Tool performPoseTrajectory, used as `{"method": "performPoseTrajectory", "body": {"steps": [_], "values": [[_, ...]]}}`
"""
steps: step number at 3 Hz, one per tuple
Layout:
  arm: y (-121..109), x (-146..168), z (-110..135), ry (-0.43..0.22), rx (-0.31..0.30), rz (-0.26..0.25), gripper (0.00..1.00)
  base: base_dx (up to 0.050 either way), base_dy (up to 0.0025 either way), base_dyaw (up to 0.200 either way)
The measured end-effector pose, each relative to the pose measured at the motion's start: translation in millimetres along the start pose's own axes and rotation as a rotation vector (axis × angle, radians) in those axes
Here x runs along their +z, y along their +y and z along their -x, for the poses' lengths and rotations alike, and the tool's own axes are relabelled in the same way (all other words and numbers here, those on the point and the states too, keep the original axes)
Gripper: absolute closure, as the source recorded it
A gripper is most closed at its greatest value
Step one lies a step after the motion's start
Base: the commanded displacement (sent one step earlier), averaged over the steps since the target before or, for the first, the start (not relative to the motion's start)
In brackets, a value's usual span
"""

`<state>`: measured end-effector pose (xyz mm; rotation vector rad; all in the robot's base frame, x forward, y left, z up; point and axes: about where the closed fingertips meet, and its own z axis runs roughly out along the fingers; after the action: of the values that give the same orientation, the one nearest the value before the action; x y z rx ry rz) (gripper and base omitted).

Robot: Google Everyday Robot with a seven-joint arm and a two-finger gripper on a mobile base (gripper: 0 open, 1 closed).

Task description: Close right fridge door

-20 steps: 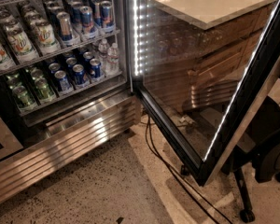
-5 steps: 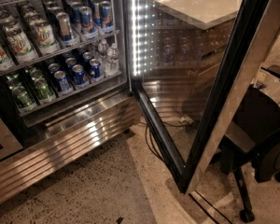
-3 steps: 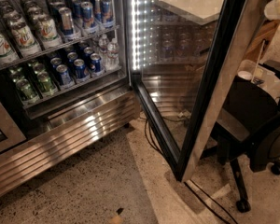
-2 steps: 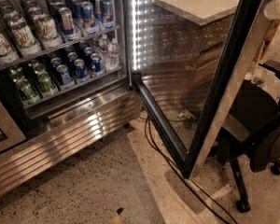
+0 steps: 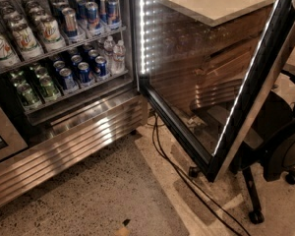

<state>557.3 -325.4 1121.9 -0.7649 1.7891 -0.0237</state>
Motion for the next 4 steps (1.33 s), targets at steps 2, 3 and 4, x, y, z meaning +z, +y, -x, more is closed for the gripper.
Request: {"method": "performPoseTrajectory", "body": {"steps": [2,3,4], "values": [[-53,-29,-40,0.044,0.108,-0.214,0.09,0.000,0.00000,0.000],[-53,-29,-40,0.043,0.109,-0.215,0.00,0.000,0.00000,0.000],[-53,-29,-40,0.043,0.109,-0.215,0.00,0.000,0.00000,0.000]]}}
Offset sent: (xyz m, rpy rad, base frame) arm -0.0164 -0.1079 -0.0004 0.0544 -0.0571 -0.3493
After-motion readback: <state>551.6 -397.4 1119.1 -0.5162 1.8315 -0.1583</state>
